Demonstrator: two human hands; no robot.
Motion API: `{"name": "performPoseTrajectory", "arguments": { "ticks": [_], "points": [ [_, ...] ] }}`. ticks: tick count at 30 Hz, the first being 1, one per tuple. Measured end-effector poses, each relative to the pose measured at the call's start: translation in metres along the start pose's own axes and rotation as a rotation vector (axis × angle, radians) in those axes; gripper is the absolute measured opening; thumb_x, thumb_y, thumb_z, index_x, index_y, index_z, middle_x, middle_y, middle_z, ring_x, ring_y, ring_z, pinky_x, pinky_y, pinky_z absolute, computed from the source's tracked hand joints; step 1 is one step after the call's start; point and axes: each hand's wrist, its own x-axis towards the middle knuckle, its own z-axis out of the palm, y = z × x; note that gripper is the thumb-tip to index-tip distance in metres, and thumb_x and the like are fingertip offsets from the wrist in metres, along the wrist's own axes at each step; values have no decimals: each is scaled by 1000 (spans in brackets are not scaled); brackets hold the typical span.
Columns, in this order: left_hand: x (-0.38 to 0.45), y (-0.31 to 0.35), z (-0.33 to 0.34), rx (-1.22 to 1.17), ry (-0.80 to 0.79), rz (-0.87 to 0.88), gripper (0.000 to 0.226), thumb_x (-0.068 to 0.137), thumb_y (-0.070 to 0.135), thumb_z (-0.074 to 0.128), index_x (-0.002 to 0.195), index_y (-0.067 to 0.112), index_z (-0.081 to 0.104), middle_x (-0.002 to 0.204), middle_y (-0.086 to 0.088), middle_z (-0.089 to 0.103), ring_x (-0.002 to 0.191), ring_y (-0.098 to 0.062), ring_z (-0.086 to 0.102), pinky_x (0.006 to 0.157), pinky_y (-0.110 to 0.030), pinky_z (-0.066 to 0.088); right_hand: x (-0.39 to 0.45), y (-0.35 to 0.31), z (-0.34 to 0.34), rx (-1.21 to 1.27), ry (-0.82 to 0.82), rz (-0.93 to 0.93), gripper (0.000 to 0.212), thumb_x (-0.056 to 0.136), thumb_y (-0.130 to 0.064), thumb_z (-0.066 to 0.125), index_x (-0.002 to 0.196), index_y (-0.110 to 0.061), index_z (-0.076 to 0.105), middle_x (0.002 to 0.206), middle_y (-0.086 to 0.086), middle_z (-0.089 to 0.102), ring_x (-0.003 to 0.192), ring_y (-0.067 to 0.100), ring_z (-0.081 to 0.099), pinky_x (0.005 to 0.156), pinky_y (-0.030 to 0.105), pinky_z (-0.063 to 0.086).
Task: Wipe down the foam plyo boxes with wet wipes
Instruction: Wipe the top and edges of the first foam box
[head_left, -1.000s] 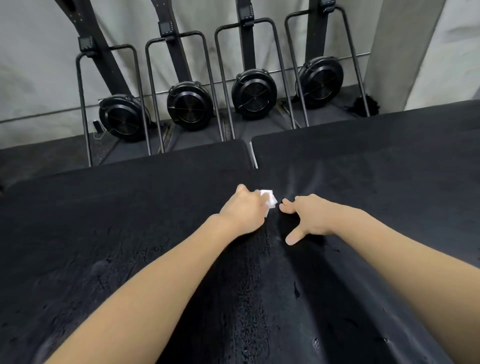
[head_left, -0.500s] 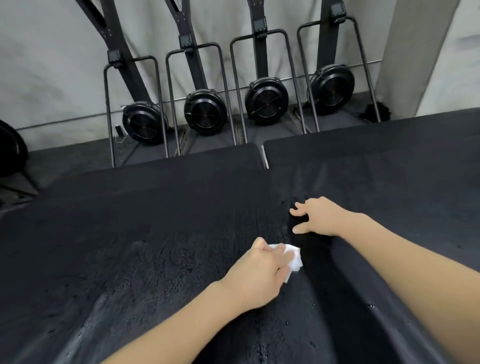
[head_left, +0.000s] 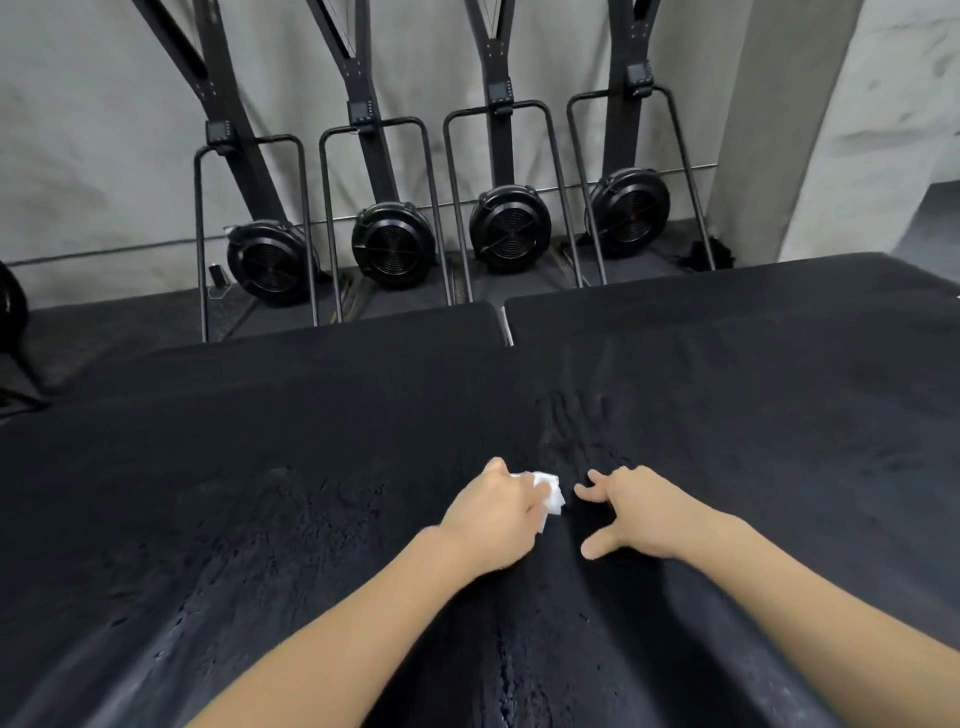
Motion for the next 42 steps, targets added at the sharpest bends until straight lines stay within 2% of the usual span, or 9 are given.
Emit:
{"name": "performPoseTrajectory", "arguments": {
  "ticks": [7, 15, 23, 26, 29, 31, 34, 38, 42],
  "points": [
    [-47, 22, 11, -44, 12, 144, 23, 101, 22, 39, 108, 36, 56, 94, 17, 60, 92, -17, 38, 73, -34, 51, 3, 4, 8, -9, -33, 7, 89, 85, -53, 71, 157, -34, 22, 166, -8, 12, 154, 26, 3, 119, 59, 19],
    [-7, 9, 8, 38, -3, -99, 22, 101, 25, 35, 111, 33, 53, 101, -1, 58, 96, -24, 43, 81, -44, 53, 7, 3, 7, 3, -17, 34, 90, 80, -53, 76, 154, -34, 30, 165, -9, 17, 150, 27, 20, 116, 57, 27],
    [-96, 56, 21, 41, -5, 163, 23, 102, 9, 41, 118, 18, 54, 97, 8, 44, 92, -23, 43, 78, -37, 50, 2, 0, 10, -31, -17, 49, 86, 85, -55, 71, 155, -36, 26, 165, -8, 15, 149, 28, 20, 116, 57, 27],
    [-93, 45, 19, -34, -56, 42, 39, 103, 11, 40, 138, 27, 48, 108, -2, 43, 95, -17, 43, 80, -27, 50, 2, 0, 9, -26, -10, 54, 86, 84, -54, 72, 155, -36, 27, 166, -8, 15, 148, 27, 23, 114, 57, 29],
    [-68, 32, 15, -33, -39, -1, 41, 102, 6, 40, 140, 20, 49, 113, -12, 50, 108, -20, 42, 92, -36, 50, -2, -5, 11, -82, 15, 88, 84, 86, -54, 69, 155, -37, 26, 165, -10, 17, 150, 27, 21, 116, 60, 24],
    [-55, 28, 16, -8, -24, -49, 36, 102, 4, 39, 135, 12, 52, 115, -15, 52, 107, -21, 40, 90, -40, 51, -6, -9, 14, -134, 41, 118, 78, 89, -56, 65, 155, -38, 28, 162, -9, 25, 148, 26, 24, 117, 56, 23],
    [-50, 36, 17, 14, -1, -80, 29, 102, 5, 39, 126, 7, 55, 114, -11, 51, 108, -22, 37, 89, -40, 52, -17, -11, 17, -99, 81, 105, 64, 94, -54, 60, 151, -35, 39, 155, -4, 39, 139, 23, 39, 106, 41, 43],
    [-70, 50, 23, 60, 18, -20, 21, 103, 15, 39, 111, 10, 58, 87, 3, 40, 103, -27, 43, 85, -44, 51, -48, -10, 21, 3, 96, 9, 53, 97, -47, 58, 145, -27, 51, 158, -1, 37, 141, 21, 40, 111, 36, 38],
    [-104, 61, 29, 27, 11, 84, 19, 103, 19, 39, 112, 17, 56, 94, 3, 53, 93, -21, 37, 79, -40, 50, -79, -11, 23, -22, -11, -55, 70, 86, -51, 70, 148, -28, 46, 161, -2, 31, 144, 18, 35, 113, 30, 33]
  ]
}}
